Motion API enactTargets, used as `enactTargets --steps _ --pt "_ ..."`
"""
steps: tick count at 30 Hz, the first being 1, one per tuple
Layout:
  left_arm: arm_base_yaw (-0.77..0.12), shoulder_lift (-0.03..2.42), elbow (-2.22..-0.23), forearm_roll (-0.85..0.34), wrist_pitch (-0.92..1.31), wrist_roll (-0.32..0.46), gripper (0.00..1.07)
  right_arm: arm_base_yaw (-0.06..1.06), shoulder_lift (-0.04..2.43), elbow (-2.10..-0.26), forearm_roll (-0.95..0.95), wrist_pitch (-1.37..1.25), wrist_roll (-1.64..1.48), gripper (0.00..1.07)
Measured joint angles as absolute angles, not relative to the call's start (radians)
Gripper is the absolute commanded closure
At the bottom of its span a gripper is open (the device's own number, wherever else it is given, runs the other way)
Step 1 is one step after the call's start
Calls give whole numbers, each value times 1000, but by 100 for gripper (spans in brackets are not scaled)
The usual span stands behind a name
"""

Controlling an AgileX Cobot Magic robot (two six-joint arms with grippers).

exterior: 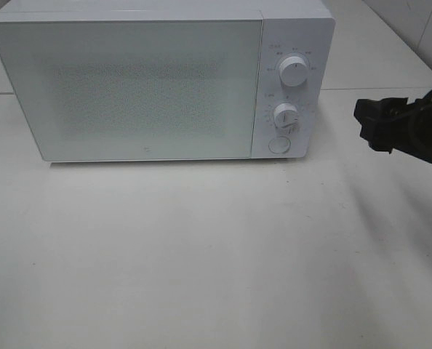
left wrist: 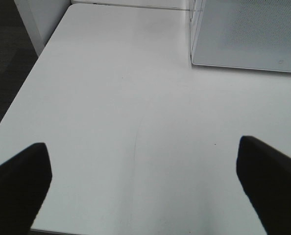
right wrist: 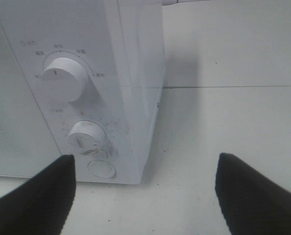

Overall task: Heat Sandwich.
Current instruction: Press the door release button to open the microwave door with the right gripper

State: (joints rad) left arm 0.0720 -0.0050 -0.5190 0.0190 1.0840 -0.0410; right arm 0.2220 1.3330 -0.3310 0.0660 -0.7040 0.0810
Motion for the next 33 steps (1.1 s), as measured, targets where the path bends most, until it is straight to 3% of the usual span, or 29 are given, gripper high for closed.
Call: enactTargets --steps 3,10,24,33 --pt "72 -5 -519 19 1084 -41 9 245 1354 -310 127 -760 47 31" --pt "72 -5 -519 19 1084 -41 9 419 1473 -293 364 -910 -160 31" --pt "72 -5 -519 19 1084 -41 9 673 1687 -306 723 -1094 -200 31" --pt "72 -5 -519 19 1084 -41 9 754 1752 -384 816 -1094 -216 31"
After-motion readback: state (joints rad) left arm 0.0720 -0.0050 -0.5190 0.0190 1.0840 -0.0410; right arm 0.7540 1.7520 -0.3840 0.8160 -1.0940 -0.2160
